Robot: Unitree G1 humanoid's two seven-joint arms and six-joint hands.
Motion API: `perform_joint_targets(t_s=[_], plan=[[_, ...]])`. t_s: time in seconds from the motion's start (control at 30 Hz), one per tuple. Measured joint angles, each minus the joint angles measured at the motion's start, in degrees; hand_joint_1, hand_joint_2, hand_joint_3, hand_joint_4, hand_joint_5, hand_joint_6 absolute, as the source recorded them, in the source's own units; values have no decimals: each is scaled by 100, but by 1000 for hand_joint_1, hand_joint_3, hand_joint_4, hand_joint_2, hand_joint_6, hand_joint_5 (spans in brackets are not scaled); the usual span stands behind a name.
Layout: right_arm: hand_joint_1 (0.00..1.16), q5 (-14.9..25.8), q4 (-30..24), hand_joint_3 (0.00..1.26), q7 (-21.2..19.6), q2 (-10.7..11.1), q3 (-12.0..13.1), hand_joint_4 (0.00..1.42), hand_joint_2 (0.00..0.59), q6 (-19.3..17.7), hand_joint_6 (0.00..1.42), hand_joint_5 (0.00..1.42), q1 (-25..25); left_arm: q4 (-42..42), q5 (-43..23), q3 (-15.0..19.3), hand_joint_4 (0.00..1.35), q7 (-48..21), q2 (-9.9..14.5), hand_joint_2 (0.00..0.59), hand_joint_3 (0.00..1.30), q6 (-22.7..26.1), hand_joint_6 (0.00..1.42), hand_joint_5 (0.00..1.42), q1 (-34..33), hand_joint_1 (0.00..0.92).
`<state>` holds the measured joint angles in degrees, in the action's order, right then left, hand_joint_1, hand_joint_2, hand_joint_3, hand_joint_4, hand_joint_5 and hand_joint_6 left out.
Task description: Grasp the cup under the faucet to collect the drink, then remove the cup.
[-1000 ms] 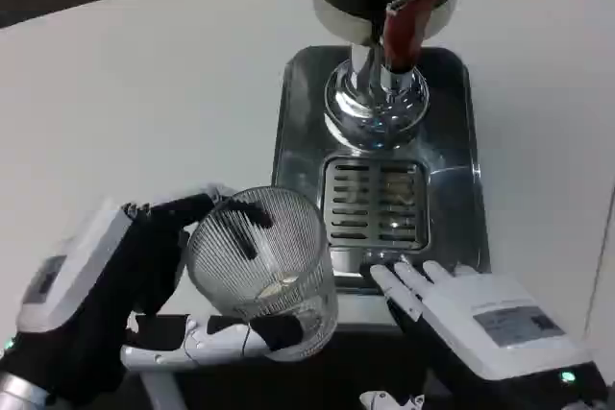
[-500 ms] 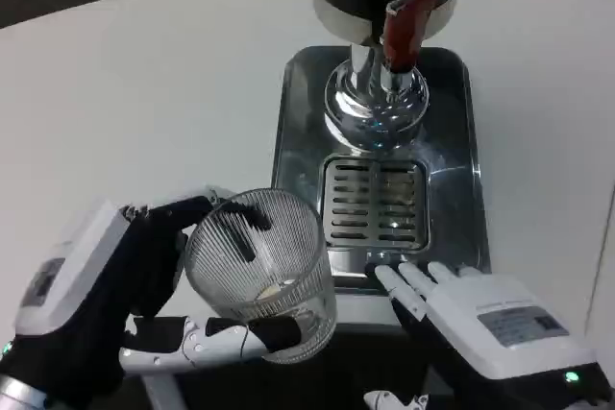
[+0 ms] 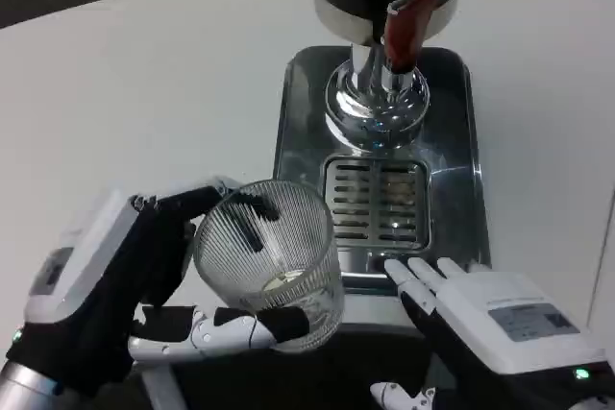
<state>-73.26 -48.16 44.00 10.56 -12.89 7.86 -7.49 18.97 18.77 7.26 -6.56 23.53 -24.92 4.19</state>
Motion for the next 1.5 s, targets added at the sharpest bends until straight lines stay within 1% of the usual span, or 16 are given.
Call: perform_joint_targets(t_s=[0.13, 0.2, 0.4, 0.53, 0.7, 0.83, 0.9, 1.03, 1.5], plan=[[192, 64, -36, 0, -19, -92, 182, 0, 402, 30, 0, 0, 19, -169, 100, -98, 1257, 8, -51, 193, 1061, -2, 1424, 1424, -205, 503], [194, 95, -69, 0, -19, -97, 290, 0, 404, 47, 0, 0, 53, -280, 200, -117, 1257, 35, -92, 193, 1061, -3, 1424, 1424, -294, 503], [197, 147, -202, 0, -19, -104, 477, 0, 408, 53, 0, 0, 8, -699, 428, -134, 1257, 193, -124, 193, 1061, -4, 1424, 1424, -654, 503], [199, 180, -280, 0, -19, -108, 579, 0, 409, 56, 0, 0, -164, -1061, 546, -172, 1257, 315, -126, 193, 1061, -4, 1424, 1424, -985, 503], [200, 272, -432, 0, -19, -121, 674, 0, 410, 56, 0, 0, -272, -1713, 813, -401, 1257, 440, -126, 193, 1061, -24, 1424, 1424, -1506, 503], [200, 314, -455, 0, -19, -115, 792, 0, 410, 56, 0, 0, -337, -2117, 933, -504, 1257, 617, -115, 193, 1061, -58, 1424, 1424, -1863, 503], [200, 384, -478, 0, -18, -106, 837, 0, 410, 56, 0, 0, -350, -2422, 1069, -605, 1257, 720, -104, 193, 1061, -71, 1424, 1424, -2138, 503], [200, 506, -570, 0, -16, -92, 936, 0, 410, 55, 0, 0, -363, -2846, 1167, -778, 1257, 835, -82, 193, 1061, -89, 1424, 1424, -2472, 503], [201, 758, -616, 0, -14, -38, 1069, 0, 410, 53, 0, 0, -409, -4160, 1510, -1344, 1257, 1210, -29, 193, 1061, -148, 1424, 1424, -3507, 503]])
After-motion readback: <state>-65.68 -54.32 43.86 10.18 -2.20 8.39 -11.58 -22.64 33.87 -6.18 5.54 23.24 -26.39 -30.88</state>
